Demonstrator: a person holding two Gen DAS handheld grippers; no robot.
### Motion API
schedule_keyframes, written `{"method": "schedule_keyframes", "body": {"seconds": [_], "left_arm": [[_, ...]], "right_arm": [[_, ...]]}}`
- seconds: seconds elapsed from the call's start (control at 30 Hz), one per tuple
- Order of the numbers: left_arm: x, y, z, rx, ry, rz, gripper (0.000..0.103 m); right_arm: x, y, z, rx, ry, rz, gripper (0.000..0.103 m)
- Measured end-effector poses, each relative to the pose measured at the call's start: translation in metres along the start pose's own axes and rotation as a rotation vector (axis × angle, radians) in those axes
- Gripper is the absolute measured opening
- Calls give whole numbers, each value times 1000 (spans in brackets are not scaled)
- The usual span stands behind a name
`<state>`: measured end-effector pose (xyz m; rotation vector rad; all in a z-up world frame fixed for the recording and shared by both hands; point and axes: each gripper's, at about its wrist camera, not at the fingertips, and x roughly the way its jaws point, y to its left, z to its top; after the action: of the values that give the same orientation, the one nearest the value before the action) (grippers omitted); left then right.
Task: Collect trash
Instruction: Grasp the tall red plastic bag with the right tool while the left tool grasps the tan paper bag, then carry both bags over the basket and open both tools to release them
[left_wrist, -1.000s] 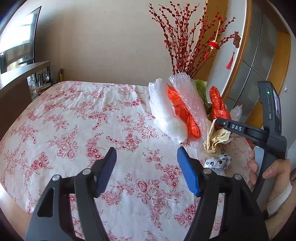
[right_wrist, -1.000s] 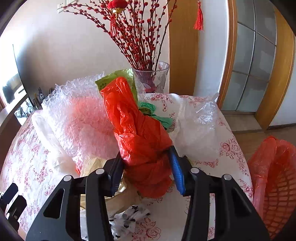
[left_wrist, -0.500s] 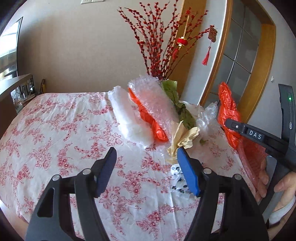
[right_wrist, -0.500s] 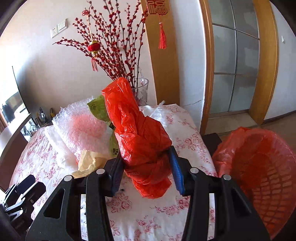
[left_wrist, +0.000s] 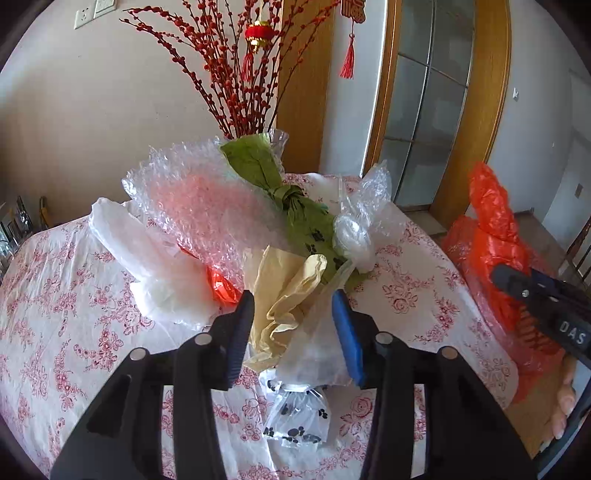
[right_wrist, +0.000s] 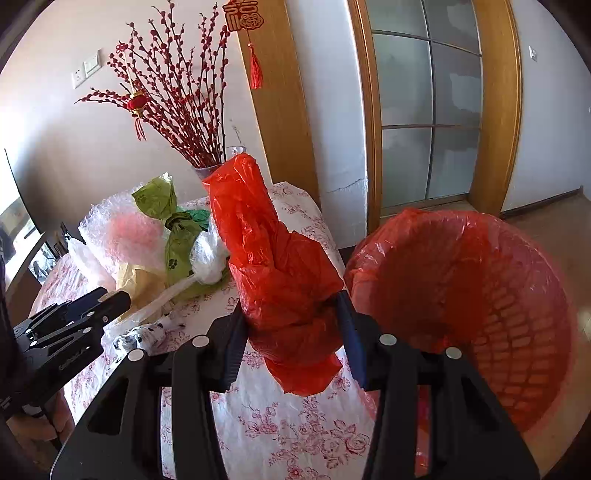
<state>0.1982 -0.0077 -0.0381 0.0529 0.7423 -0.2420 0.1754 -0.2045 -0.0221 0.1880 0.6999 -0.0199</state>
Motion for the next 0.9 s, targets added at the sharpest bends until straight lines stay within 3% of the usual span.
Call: {"method": "schedule_keyframes", "body": {"seconds": [0.07, 0.1, 0.17, 0.6, 0.9], "left_arm": [[11, -1, -1, 8, 30, 7, 24], [16, 0, -1, 4, 47, 3, 12], [19, 4, -3, -16, 59, -14, 4], [-51, 27, 8, -80, -120, 0, 3], [-75, 0, 17, -60, -169, -90, 3]], "right_arm": [[0, -4, -2, 8, 5, -1, 47], [1, -4, -3, 12, 7, -2, 47], [0, -6, -4, 18, 8, -1, 47], [-19, -18, -6, 40, -23, 11, 47], [-34, -29, -8, 53, -45, -12, 47]]}}
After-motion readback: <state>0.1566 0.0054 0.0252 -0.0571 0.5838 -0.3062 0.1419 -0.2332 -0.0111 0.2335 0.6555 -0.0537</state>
